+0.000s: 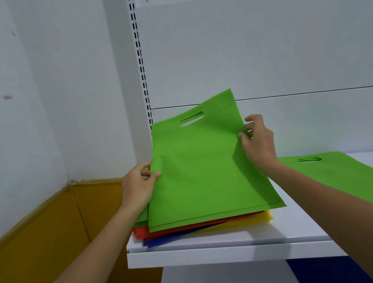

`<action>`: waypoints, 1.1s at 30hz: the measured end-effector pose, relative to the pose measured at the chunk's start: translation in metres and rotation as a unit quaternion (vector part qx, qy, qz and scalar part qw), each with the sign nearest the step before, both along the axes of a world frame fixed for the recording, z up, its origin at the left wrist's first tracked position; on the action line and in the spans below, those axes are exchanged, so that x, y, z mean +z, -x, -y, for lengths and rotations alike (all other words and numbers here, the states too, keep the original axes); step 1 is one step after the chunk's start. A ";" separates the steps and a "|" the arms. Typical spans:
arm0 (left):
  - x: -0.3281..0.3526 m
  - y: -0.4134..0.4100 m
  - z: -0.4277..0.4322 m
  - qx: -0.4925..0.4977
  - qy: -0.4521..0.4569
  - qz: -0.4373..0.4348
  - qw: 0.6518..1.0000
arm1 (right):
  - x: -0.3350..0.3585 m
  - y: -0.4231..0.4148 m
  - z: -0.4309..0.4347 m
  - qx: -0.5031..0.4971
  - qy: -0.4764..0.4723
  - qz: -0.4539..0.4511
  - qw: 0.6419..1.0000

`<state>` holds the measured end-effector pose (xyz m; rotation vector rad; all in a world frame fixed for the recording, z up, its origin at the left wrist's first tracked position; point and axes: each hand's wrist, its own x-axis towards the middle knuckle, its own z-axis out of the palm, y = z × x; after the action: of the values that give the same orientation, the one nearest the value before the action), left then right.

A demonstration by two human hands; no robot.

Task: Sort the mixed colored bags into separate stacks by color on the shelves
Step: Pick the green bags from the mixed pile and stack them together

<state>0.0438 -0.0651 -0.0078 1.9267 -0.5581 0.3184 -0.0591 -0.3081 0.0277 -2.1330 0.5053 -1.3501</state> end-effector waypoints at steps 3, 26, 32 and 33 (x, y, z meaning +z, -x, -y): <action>0.005 0.009 0.002 0.022 0.011 0.023 0.999 | 0.003 0.006 0.001 0.001 0.057 -0.017 0.998; 0.018 0.134 0.200 -0.052 -0.205 0.199 0.957 | 0.013 0.172 0.204 -0.116 0.260 -0.294 0.912; -0.001 0.170 0.275 -0.065 -0.227 0.112 0.965 | -0.011 0.208 0.258 -0.147 0.251 -0.349 0.891; -0.006 0.175 0.283 -0.065 -0.245 0.105 0.962 | -0.018 0.210 0.263 -0.149 0.246 -0.372 0.882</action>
<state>-0.1309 -0.3484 -0.0140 2.3302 -0.9720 0.3225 -0.2694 -0.5716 0.0102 -3.1112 0.8860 -0.7911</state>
